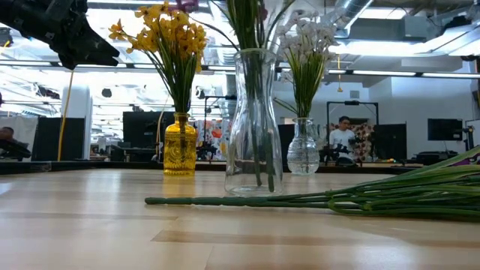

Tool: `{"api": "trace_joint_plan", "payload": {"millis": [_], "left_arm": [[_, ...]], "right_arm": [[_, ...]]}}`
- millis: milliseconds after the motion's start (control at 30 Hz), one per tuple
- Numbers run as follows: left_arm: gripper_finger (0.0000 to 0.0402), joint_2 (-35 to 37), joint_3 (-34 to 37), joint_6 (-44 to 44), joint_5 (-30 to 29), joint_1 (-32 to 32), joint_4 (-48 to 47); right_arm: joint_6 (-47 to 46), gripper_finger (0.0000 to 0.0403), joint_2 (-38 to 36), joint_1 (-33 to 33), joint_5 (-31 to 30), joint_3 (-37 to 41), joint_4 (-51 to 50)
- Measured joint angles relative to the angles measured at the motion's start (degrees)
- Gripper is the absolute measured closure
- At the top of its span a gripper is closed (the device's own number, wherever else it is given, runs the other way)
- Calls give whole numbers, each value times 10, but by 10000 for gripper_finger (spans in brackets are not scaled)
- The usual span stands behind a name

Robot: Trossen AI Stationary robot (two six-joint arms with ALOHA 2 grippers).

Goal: Sort flowers into vase by color
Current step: Put the violet flowers into the bottom transparent vase

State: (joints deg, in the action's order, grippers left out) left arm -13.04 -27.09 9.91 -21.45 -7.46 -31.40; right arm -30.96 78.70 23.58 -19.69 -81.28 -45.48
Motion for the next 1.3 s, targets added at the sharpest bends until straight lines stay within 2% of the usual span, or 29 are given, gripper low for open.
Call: {"api": "trace_joint_plan", "payload": {"millis": [233, 467, 733, 1000, 1167, 1300], "left_arm": [[203, 0, 0, 0, 0, 0, 0], [203, 0, 0, 0, 0, 0, 0], [203, 0, 0, 0, 0, 0, 0], [203, 0, 0, 0, 2, 0, 0], [203, 0, 0, 0, 2, 0, 0], [203, 0, 0, 0, 3, 0, 0]], "right_arm": [[-25, 143, 55, 95, 1, 0, -8], [-45, 143, 145, 147, 3, 0, -7], [-85, 143, 233, 160, 4, 0, -7], [-87, 143, 293, 161, 4, 0, 0], [-96, 143, 301, 161, 16, 0, -6], [-117, 143, 275, 162, 23, 0, -28]]}}
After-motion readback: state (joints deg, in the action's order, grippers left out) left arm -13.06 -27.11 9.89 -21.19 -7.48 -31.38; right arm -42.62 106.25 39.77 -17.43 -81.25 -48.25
